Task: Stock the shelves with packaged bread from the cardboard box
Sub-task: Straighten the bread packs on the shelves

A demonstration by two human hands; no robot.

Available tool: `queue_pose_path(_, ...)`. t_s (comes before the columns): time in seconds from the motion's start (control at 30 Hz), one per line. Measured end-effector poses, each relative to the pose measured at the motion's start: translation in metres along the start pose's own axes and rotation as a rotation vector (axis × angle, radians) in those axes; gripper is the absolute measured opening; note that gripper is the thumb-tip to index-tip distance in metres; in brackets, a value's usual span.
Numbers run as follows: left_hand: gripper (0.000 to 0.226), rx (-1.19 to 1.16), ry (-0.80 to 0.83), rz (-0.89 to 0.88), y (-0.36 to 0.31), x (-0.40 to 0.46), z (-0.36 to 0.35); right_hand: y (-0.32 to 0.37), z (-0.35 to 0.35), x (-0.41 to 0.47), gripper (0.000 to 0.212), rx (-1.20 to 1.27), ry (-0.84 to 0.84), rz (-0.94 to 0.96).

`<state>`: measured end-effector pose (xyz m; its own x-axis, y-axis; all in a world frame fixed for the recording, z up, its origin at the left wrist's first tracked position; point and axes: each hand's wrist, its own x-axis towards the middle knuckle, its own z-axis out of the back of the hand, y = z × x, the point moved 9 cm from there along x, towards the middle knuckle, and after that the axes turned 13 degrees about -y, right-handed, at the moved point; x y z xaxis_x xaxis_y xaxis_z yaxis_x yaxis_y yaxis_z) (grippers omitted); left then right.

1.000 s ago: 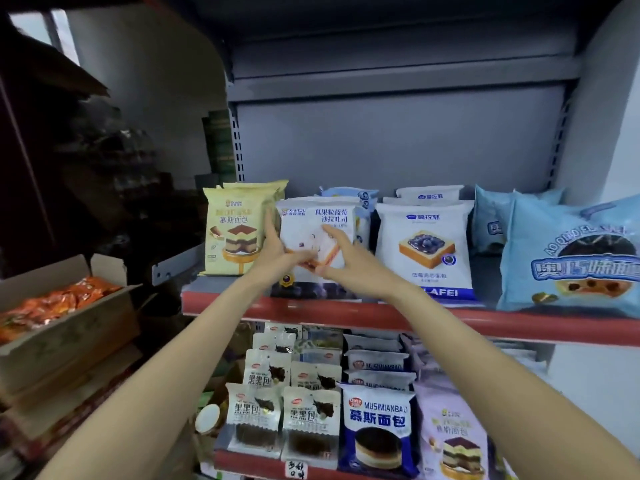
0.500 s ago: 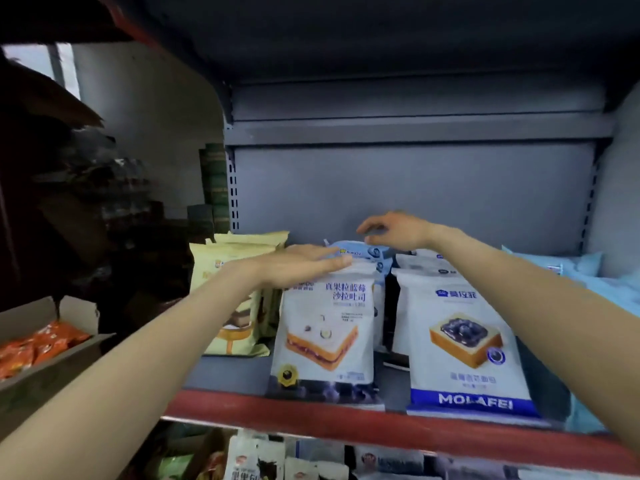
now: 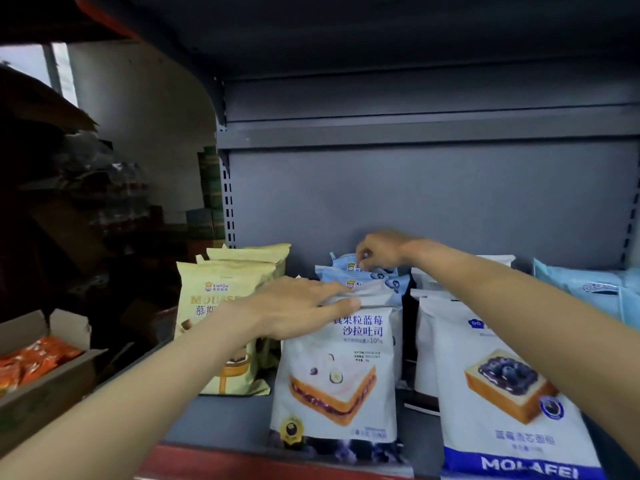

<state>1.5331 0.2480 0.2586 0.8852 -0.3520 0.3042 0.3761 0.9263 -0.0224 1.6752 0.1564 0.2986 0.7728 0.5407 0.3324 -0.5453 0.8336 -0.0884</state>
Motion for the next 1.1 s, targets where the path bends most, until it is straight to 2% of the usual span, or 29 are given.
queue_pose_path(0.07, 0.06, -0.142, -0.001, 0.087, 0.005, 0.003, 0.011, -0.004, 0.002, 0.002, 0.02, 0.003, 0.016, 0.002)
queue_pose_path(0.13, 0.051, -0.27, -0.082, 0.112, 0.012, 0.015, 0.027, -0.012, 0.015, 0.003, 0.016, -0.05, -0.059, 0.001)
queue_pose_path(0.2, 0.037, -0.158, -0.253, 0.049, 0.022, 0.036, 0.046, -0.022, 0.027, 0.003, 0.02, -0.184, -0.165, 0.008)
queue_pose_path(0.27, 0.028, 0.057, -0.357, 0.034, 0.038, 0.059, 0.052, -0.031, 0.023, 0.001, 0.029, -0.285, -0.163, 0.007)
queue_pose_path(0.37, 0.029, 0.221, -0.217, 0.06, 0.059, 0.089, 0.033, -0.04, 0.008, -0.001, 0.035, -0.232, -0.093, -0.047)
queue_pose_path(0.47, 0.029, 0.233, -0.006, 0.048, 0.063, 0.104, 0.006, -0.041, -0.001, -0.001, 0.034, -0.211, -0.025, -0.08)
queue_pose_path(0.57, 0.024, 0.263, 0.056, 0.016, 0.058, 0.111, -0.006, -0.042, -0.006, 0.0, 0.028, -0.227, 0.004, -0.103)
queue_pose_path(0.63, 0.022, 0.31, -0.013, -0.004, 0.054, 0.117, -0.001, -0.04, -0.005, -0.001, 0.019, -0.139, 0.004, -0.107)
queue_pose_path(0.77, 0.018, 0.375, -0.286, -0.016, 0.05, 0.119, 0.026, -0.03, 0.0, 0.0, 0.003, -0.005, -0.029, -0.075)
queue_pose_path(0.9, 0.023, 0.485, -0.453, 0.009, 0.049, 0.112, 0.047, -0.024, 0.014, 0.006, 0.01, 0.137, -0.235, -0.097)
queue_pose_path(1.0, 0.023, 0.562, -0.476, 0.016, 0.052, 0.106, 0.053, -0.013, 0.026, 0.004, 0.005, 0.253, -0.338, -0.056)
queue_pose_path(1.1, 0.021, 0.558, -0.348, -0.01, 0.063, 0.101, 0.043, -0.005, 0.02, 0.002, 0.012, 0.304, -0.267, -0.02)
